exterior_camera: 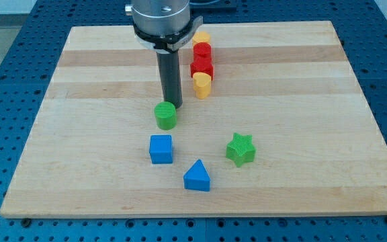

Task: Push green circle diagonally above blue cube

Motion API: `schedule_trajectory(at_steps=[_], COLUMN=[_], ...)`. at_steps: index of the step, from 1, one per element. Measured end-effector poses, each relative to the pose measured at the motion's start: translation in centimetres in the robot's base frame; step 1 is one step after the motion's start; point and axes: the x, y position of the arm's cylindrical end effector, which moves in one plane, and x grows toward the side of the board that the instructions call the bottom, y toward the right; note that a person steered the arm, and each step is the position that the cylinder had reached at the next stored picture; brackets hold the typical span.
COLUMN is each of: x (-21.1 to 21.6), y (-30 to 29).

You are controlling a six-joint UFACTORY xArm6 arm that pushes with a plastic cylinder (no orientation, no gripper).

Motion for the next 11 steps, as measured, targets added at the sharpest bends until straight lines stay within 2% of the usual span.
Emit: schedule_trajectory(at_steps=[3, 4, 7, 11], x=[0.9, 2.5, 2.5, 2.5], y=[3.0, 2.6, 1.5, -2.7])
